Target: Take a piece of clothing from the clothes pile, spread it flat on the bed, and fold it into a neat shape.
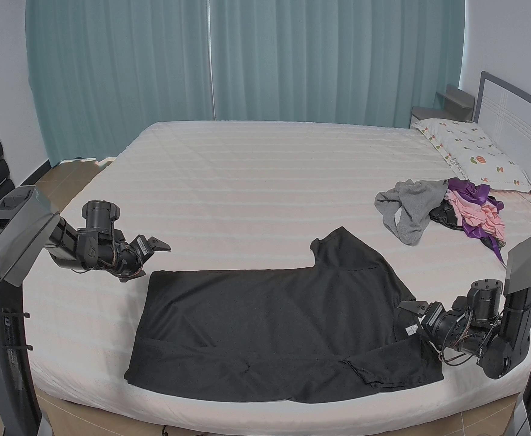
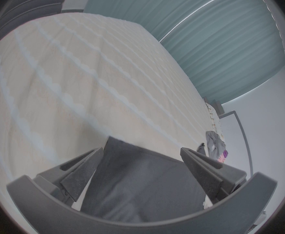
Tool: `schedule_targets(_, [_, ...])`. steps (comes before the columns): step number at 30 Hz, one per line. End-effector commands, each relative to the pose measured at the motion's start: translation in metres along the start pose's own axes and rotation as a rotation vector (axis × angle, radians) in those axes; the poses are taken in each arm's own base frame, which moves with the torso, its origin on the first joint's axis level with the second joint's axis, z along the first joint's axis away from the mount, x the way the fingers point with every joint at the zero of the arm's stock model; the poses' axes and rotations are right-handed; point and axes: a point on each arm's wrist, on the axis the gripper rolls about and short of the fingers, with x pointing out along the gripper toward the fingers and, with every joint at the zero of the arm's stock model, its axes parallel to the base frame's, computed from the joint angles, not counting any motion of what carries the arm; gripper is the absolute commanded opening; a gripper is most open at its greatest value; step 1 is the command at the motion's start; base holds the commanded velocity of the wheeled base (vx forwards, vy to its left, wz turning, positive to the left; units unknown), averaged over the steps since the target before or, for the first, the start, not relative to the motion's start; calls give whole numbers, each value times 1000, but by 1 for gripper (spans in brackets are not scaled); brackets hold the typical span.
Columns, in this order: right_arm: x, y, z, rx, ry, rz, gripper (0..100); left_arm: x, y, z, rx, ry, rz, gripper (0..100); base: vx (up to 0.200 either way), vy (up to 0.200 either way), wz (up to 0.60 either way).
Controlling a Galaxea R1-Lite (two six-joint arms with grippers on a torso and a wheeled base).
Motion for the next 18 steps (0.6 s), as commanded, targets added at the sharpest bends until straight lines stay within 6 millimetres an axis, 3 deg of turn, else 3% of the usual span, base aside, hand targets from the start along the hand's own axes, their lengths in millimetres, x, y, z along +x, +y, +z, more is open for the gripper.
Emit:
schedule_targets(1, [2,1,0,-6,-3,13,100,29,8,-9,19,-8,36,100,0,0,0])
schedule_targets(18, [12,10,-4,-32,7,51,100,50,13,-8,13,-33,60,100,0,0,0])
